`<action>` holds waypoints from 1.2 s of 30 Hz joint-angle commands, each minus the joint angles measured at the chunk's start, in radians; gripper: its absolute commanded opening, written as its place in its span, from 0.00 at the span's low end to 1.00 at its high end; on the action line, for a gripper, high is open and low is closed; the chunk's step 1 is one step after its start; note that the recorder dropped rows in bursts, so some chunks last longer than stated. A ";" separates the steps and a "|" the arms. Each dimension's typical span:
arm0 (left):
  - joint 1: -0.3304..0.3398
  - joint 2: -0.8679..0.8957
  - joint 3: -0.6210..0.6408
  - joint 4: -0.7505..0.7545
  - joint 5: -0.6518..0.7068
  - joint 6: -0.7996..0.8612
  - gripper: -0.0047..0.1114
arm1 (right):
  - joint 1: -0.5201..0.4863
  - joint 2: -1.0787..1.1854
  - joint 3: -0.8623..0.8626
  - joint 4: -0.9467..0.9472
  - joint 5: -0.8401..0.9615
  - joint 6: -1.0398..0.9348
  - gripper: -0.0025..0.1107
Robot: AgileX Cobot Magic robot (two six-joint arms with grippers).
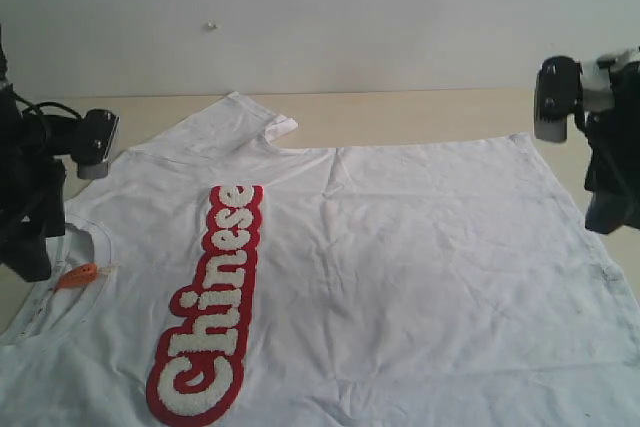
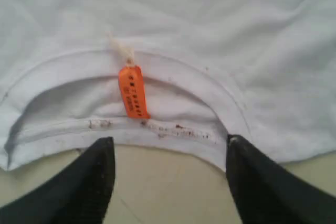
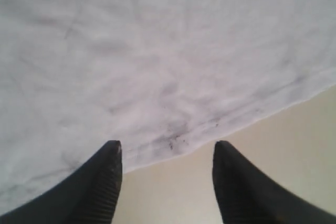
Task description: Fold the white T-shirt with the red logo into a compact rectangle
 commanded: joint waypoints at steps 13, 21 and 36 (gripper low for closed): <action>-0.003 0.023 0.151 0.129 -0.270 0.017 0.74 | -0.004 0.043 0.119 -0.114 -0.193 -0.041 0.67; 0.006 0.025 0.198 0.151 -0.353 0.019 0.74 | -0.004 0.072 0.158 -0.142 -0.199 -0.096 0.67; 0.098 0.063 0.226 0.107 -0.506 0.088 0.74 | -0.004 0.104 0.161 -0.247 -0.253 -0.096 0.67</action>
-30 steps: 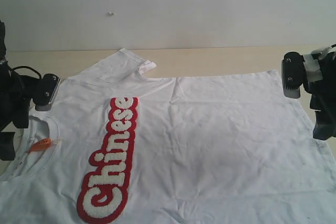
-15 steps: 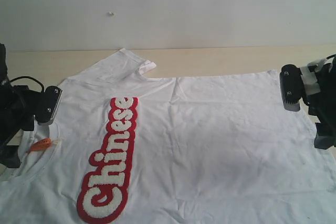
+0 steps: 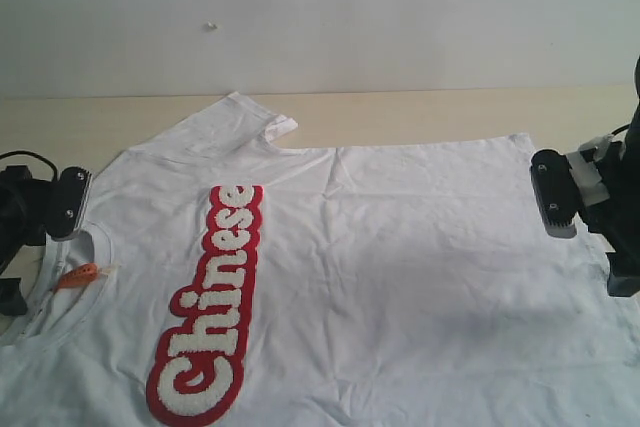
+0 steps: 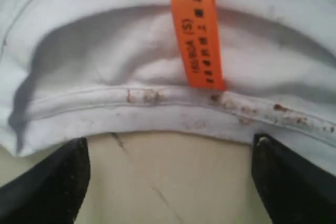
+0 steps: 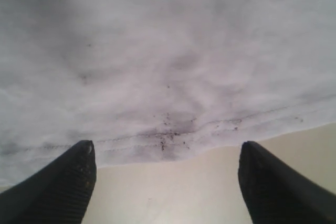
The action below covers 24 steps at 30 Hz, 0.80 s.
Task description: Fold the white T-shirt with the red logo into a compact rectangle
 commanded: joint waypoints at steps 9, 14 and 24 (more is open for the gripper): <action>-0.001 -0.003 0.003 -0.147 0.031 0.124 0.74 | -0.004 0.025 0.004 -0.036 -0.008 -0.028 0.65; -0.001 -0.060 0.003 -0.117 0.095 0.149 0.74 | -0.004 0.025 0.004 -0.055 -0.019 -0.028 0.65; -0.001 -0.027 0.003 -0.237 0.119 0.233 0.74 | -0.004 0.031 0.029 -0.053 -0.079 -0.026 0.65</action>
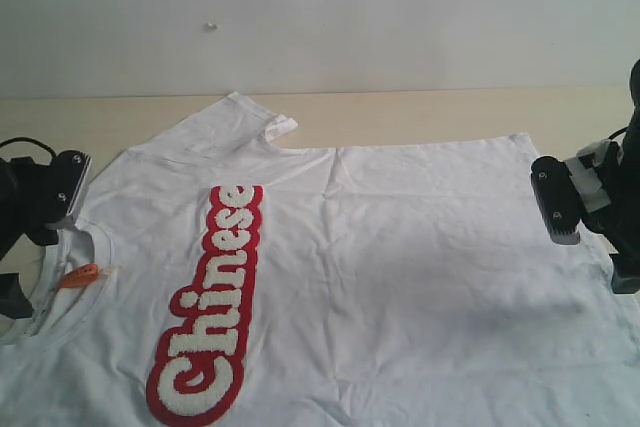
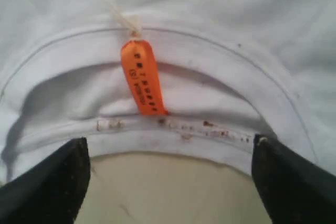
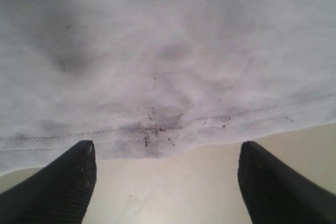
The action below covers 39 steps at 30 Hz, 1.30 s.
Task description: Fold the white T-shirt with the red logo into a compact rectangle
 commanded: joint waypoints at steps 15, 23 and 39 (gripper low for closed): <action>-0.001 0.149 0.003 -0.032 -0.111 0.042 0.74 | -0.022 0.002 0.059 -0.136 -0.115 0.172 0.66; 0.001 0.149 0.003 -0.032 -0.119 0.042 0.74 | -0.050 -0.005 0.059 -0.075 -0.169 0.133 0.66; 0.001 0.149 0.003 -0.032 -0.127 0.042 0.74 | -0.050 0.096 0.059 0.021 -0.203 0.008 0.66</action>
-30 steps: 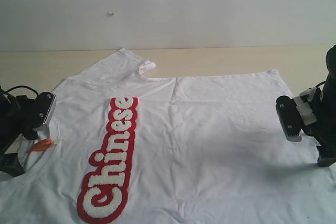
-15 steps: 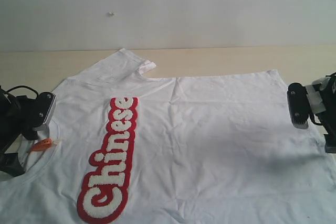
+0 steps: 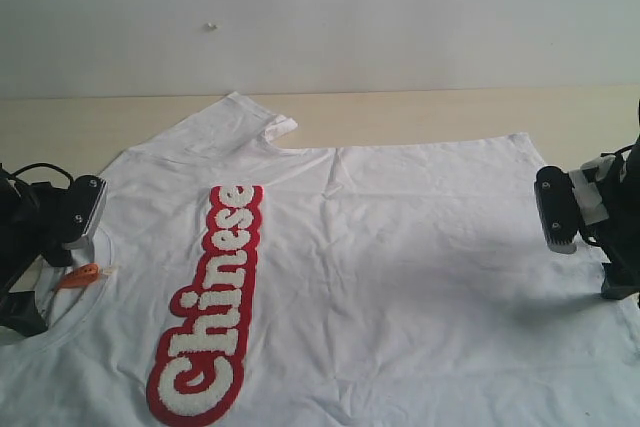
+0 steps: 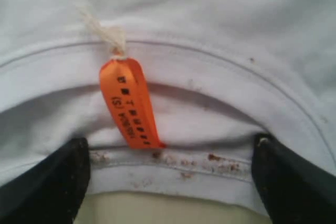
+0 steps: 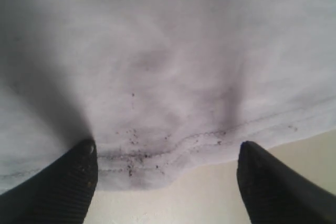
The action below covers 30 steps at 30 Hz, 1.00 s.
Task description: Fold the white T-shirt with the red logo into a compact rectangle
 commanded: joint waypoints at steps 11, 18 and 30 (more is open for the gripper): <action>0.001 0.033 0.012 -0.007 -0.082 0.008 0.74 | -0.004 0.082 0.003 0.004 -0.049 -0.017 0.65; 0.001 0.033 0.012 -0.007 -0.076 0.008 0.74 | -0.004 0.130 0.003 0.009 -0.044 -0.017 0.65; 0.001 0.067 0.012 -0.007 -0.074 0.008 0.74 | -0.004 0.156 0.003 0.092 -0.049 -0.122 0.65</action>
